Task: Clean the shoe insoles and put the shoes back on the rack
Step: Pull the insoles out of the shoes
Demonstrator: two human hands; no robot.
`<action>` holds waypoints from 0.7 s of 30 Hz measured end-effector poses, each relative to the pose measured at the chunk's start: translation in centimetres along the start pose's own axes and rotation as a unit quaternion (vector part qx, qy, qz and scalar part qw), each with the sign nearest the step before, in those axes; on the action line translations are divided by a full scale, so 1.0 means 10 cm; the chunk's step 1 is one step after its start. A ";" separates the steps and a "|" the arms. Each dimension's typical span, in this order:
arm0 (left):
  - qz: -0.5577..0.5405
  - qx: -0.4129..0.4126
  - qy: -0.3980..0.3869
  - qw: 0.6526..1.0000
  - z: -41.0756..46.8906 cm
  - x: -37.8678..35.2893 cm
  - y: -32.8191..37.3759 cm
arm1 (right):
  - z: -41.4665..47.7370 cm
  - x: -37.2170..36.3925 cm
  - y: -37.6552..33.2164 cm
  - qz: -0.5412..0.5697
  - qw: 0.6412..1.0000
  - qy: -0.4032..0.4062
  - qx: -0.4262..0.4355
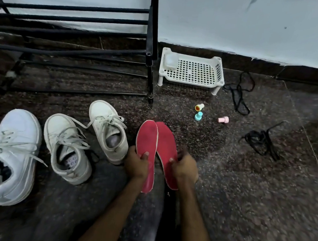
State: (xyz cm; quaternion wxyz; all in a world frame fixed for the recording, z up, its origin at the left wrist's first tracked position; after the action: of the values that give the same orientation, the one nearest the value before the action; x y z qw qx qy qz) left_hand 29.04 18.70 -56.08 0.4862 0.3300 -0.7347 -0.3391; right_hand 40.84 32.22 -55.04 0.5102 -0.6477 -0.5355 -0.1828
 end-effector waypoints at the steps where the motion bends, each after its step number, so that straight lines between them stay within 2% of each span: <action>1: -0.016 0.014 0.015 1.000 -0.01 -0.02 0.01 | 0.00 0.08 0.16 0.009 1.000 0.008 -0.020; 3: -0.046 0.033 0.017 0.998 -0.03 -0.13 0.06 | 0.00 0.24 0.46 0.031 0.998 0.022 -0.049; 8: -0.063 0.031 -0.061 0.996 -0.16 -0.58 0.27 | 0.02 0.52 0.73 0.077 0.994 0.061 -0.054; 17: 0.115 -0.054 -0.101 0.987 -0.49 -0.83 0.25 | 0.12 0.65 0.81 0.099 0.986 0.124 -0.053; 21: 0.118 -0.048 -0.123 0.984 -0.54 -0.85 0.23 | 0.10 0.67 0.86 0.094 0.985 0.132 -0.066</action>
State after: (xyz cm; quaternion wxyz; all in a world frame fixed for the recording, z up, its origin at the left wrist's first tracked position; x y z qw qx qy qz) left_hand 36.37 25.91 -56.72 0.4444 0.1732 -0.8051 -0.3525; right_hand 50.48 37.28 -54.18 0.5474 -0.6975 -0.3869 -0.2533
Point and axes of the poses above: each hand's wrist, its own z-axis towards the middle knuckle, its own x-axis out of the back of the hand, y = z × x, the point moved 5 cm from there along z, towards the middle knuckle
